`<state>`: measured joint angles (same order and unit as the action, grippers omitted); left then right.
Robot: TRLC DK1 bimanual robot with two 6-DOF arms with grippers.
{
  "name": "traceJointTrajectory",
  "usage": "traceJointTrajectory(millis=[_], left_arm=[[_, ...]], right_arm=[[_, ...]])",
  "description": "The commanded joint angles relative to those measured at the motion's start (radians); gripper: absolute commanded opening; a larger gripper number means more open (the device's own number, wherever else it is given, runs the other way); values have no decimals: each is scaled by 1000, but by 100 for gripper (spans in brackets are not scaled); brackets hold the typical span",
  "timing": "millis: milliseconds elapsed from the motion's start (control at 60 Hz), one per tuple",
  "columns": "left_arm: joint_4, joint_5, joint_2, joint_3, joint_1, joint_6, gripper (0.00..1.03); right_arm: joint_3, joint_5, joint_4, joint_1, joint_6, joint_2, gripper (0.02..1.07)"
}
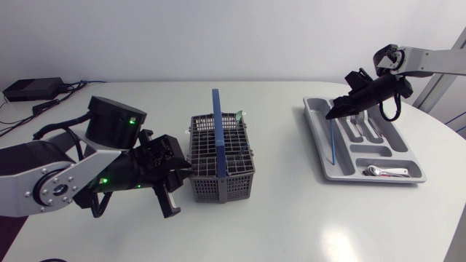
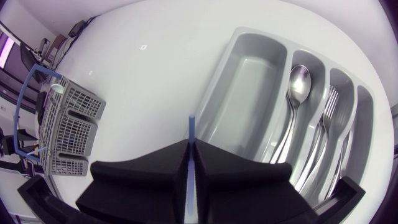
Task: Unload the cutlery basket into the drawer organizer.
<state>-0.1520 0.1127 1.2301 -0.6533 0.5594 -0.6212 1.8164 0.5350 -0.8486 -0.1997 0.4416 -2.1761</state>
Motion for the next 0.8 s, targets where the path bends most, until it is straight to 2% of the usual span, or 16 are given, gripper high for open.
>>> traceJointTrajectory(millis=[0, 50, 250, 333, 417, 550, 633, 783], left_arm=[[0, -5, -3, 30, 7, 15, 21], [0, -5, -4, 30, 5, 15, 22], [-3, -5, -15, 35, 4, 17, 22], [-8, -5, -27, 40, 2, 17, 21], [-15, -5, -40, 44, 4, 17, 21], [-35, -5, -63, 52, 10, 17, 21], [-41, -5, -73, 53, 17, 17, 21], [-44, -7, -73, 58, 31, 20, 21]], right_arm=[[41, -3, 2, 6, -40, -62, 8], [63, -6, 3, 6, -49, -85, 9], [127, -52, 23, 9, -80, -157, 32], [121, -73, 43, 11, -89, -149, 50], [80, -93, 82, 13, -89, -105, 62], [-16, -84, 132, 34, -81, -4, 62], [-74, -38, 135, 56, -72, 61, 62], [-285, 26, 227, 128, -27, 259, 62]])
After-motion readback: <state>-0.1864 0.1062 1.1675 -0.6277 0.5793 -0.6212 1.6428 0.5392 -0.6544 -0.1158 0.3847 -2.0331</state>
